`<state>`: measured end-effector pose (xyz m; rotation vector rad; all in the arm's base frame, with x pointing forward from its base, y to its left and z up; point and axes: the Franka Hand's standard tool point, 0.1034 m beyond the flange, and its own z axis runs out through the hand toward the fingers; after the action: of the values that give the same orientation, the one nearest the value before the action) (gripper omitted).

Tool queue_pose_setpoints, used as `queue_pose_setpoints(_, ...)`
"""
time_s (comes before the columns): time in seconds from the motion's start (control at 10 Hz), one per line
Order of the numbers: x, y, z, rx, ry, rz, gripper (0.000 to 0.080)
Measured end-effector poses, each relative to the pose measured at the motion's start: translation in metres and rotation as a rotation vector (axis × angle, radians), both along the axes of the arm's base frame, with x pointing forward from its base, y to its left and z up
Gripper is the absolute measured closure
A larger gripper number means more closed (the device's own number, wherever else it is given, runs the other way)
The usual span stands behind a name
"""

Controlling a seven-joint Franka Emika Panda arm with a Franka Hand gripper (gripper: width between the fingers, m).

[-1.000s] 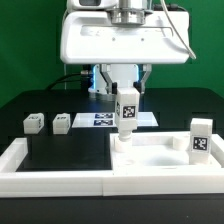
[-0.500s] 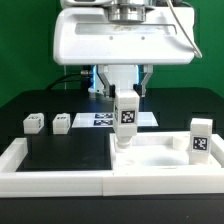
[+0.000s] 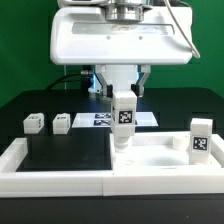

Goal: Assemble square table

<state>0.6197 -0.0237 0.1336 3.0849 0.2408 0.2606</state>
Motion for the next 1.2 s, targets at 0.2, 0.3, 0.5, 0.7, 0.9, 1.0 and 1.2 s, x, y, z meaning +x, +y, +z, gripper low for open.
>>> queue_pose_setpoints(0.2, 0.002, 0.004, -0.009, -0.001, -0.001, -0.014, 0.0503)
queue_pose_setpoints(0.3, 0.002, 0.004, -0.013, -0.003, 0.0, -0.019, 0.0503)
queue_pose_setpoints(0.5, 0.001, 0.004, -0.019, -0.007, 0.007, -0.019, 0.0503)
queue_pose_setpoints(0.7, -0.001, 0.005, -0.025, -0.008, 0.015, -0.02, 0.0503)
queue_pose_setpoints(0.9, -0.002, 0.009, -0.028, -0.005, 0.019, -0.025, 0.0503)
queue_pose_setpoints(1.0, -0.003, 0.01, -0.03, -0.005, 0.022, -0.024, 0.0503)
queue_pose_setpoints(1.2, -0.005, 0.01, -0.032, -0.006, 0.027, -0.024, 0.0503)
